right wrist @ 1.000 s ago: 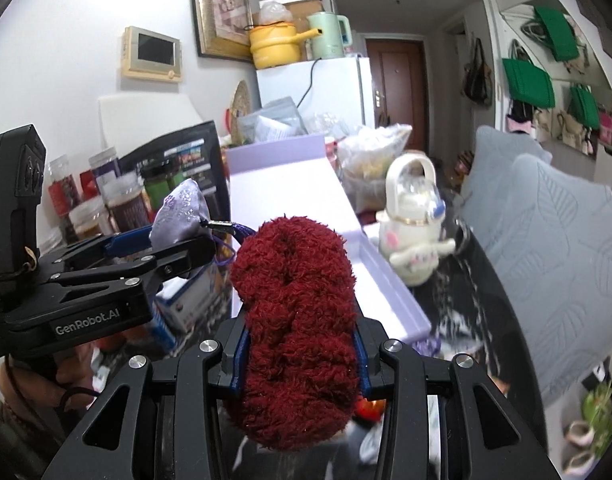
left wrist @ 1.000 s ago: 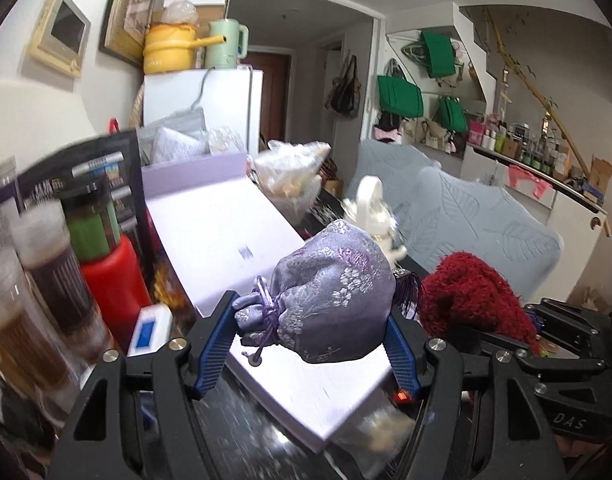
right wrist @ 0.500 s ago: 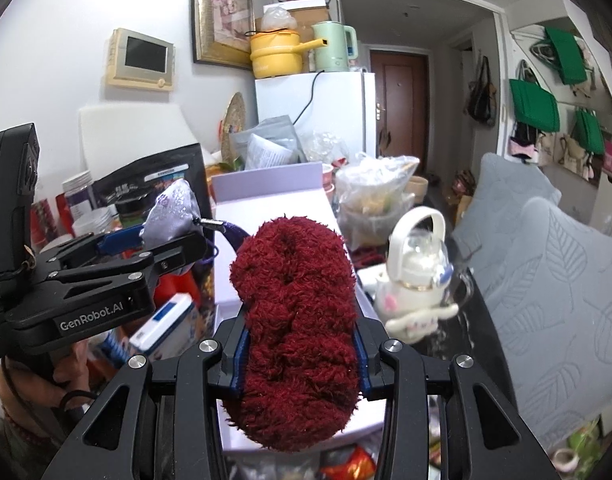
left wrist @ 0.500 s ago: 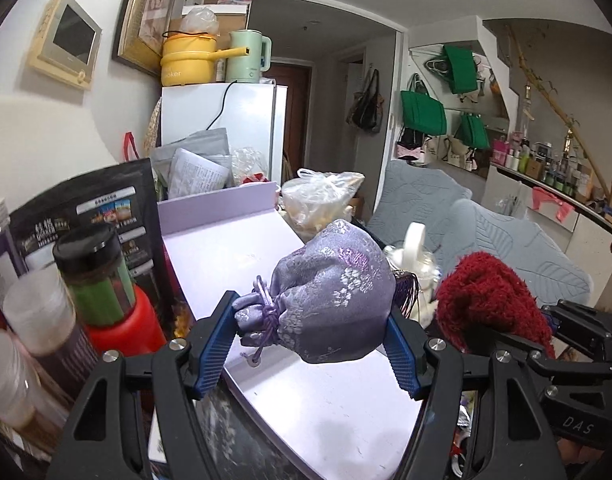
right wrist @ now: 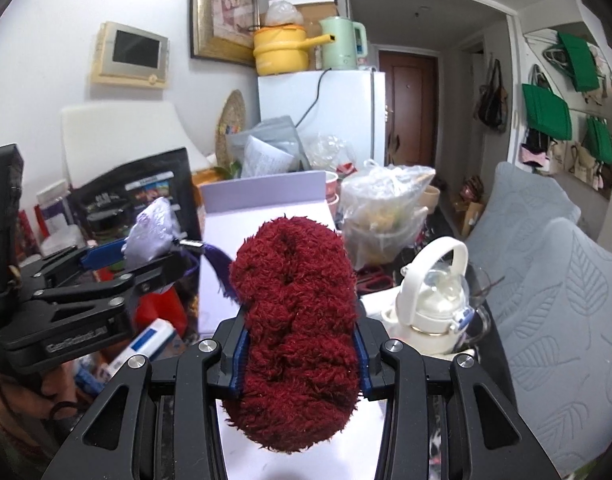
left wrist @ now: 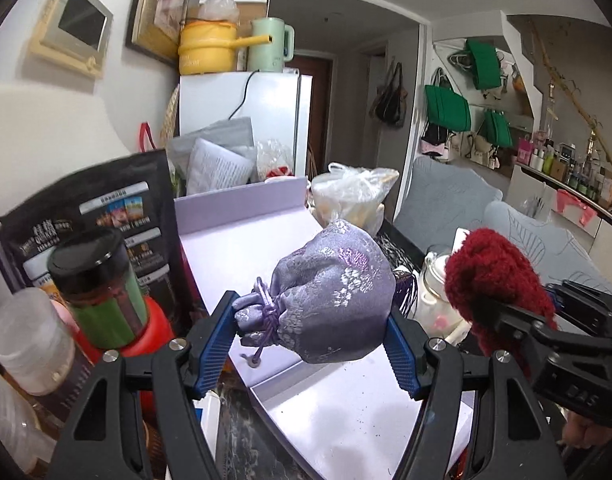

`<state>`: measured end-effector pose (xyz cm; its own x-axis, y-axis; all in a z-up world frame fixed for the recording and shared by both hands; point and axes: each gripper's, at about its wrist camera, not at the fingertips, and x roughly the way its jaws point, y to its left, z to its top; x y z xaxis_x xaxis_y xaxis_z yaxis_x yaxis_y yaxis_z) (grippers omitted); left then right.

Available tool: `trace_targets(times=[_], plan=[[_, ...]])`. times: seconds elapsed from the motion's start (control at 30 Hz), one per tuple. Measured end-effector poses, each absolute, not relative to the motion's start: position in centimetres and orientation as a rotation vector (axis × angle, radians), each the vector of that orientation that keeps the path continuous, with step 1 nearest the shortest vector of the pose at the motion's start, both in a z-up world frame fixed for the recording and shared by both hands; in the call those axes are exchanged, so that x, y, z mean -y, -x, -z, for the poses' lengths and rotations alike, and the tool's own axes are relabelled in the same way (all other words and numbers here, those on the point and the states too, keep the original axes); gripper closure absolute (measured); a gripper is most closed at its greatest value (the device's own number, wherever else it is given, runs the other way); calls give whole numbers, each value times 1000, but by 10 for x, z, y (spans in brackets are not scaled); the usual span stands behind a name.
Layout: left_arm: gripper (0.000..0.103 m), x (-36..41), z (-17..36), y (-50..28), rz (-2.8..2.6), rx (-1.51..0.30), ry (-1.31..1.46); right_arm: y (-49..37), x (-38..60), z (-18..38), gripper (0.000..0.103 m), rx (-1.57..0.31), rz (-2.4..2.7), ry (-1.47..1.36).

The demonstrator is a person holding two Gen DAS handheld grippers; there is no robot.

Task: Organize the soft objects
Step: 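Lift and carry the scrunchie and sachet with both grippers toward the lavender box, then lower the scrunchie and sachet into the box and open both grippers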

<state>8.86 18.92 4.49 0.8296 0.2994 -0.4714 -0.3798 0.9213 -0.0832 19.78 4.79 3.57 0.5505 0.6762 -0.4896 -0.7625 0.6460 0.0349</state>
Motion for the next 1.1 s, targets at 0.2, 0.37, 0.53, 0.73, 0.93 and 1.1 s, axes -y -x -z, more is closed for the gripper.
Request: trace_targets(times=[0.2, 0.37, 0.53, 0.73, 0.93, 1.1], plan=[[35, -189, -27, -105, -397, -508, 135, -225, -53, -13, 63, -563, -842, 195], [35, -193, -4, -125, -383, -568, 159, -241, -53, 0, 63, -622, -818, 212], [35, -194, 17, -141, -350, -628, 169, -252, -57, 15, 62, -678, -808, 233], [35, -195, 37, -154, -355, -701, 182, -259, -65, 31, 62, -733, -811, 251], [35, -194, 51, -161, -380, -765, 183, -260, -73, 41, 62, -770, -823, 276], [33, -194, 57, -165, -383, -794, 190, -257, -78, 44, 62, -776, -832, 292]])
